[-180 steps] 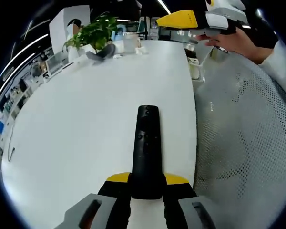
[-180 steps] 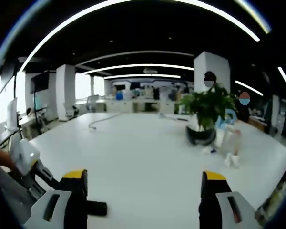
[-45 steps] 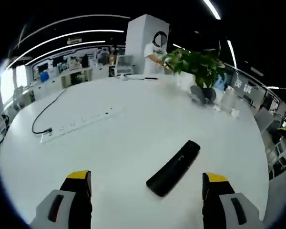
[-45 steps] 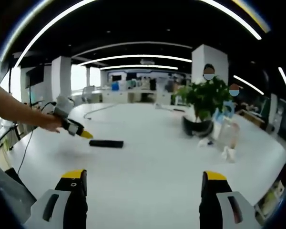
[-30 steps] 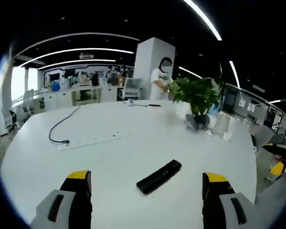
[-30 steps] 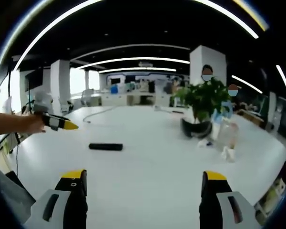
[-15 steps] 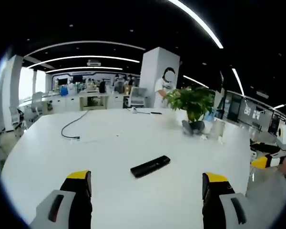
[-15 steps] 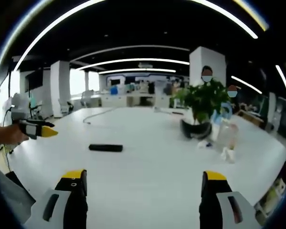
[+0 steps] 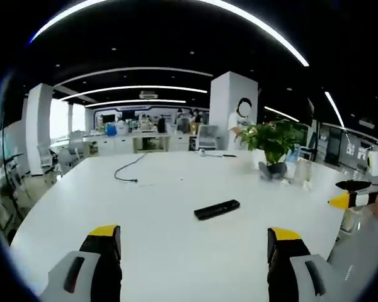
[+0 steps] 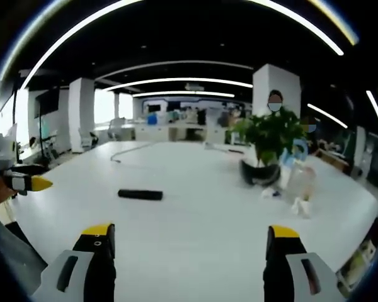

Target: Press the specified remote control buttons in sequence, fully releasing each button before pressing the next.

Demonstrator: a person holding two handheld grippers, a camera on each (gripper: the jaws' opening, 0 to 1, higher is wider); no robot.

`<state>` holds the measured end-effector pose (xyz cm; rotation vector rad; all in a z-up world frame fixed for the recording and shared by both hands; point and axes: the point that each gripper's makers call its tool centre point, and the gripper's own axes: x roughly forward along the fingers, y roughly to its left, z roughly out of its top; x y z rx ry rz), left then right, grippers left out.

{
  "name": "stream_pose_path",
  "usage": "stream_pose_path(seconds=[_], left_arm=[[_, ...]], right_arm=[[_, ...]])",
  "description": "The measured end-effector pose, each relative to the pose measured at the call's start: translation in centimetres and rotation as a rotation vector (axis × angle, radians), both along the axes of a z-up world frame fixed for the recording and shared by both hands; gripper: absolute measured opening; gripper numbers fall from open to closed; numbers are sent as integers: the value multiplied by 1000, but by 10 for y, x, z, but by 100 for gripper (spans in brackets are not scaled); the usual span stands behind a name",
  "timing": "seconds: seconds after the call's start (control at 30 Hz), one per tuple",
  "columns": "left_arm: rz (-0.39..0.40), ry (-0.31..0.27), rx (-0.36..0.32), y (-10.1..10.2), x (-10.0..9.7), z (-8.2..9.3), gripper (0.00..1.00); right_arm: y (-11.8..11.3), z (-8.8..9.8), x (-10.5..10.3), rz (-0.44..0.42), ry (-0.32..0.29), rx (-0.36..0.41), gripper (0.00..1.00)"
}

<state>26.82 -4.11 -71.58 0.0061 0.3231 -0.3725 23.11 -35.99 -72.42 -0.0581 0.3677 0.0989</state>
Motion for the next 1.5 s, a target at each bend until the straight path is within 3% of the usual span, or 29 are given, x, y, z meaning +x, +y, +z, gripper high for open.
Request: stream_pose_path(seconds=[0.07, 0.23, 0.43, 0.5, 0.67, 0.8, 0.87, 1.07, 1.13, 1.2, 1.5], left_arm=[[9, 11, -5, 2, -9, -2, 100], [11, -12, 104, 13, -28, -5, 100], [74, -41, 172, 33, -36, -9, 98], [101, -73, 172, 35, -38, -3, 94], [144, -95, 124, 42, -35, -1, 96], [160, -145, 144, 46, -35, 6, 99], [168, -141, 108, 48, -34, 6, 100], [215, -140, 92, 59, -33, 5, 100], [209, -140, 96, 58, -34, 5, 100], [187, -102, 108, 53, -34, -2, 100], [177, -119, 135, 50, -34, 0, 100]], right_arm=[[-1, 1, 0, -4, -4, 2, 99], [-3, 2, -1, -12, -7, -4, 99], [0, 0, -1, 0, 2, -4, 99], [-1, -1, -1, -1, 8, -2, 99], [-1, -3, 0, -1, 18, 11, 98], [2, -3, 0, 9, 22, 3, 98], [1, -3, 0, 5, 20, 2, 98], [0, -5, 0, 0, 30, -1, 97], [1, -6, 0, 7, 35, -7, 97], [1, -6, 0, 7, 35, -10, 97], [0, -5, 0, 0, 33, -7, 96]])
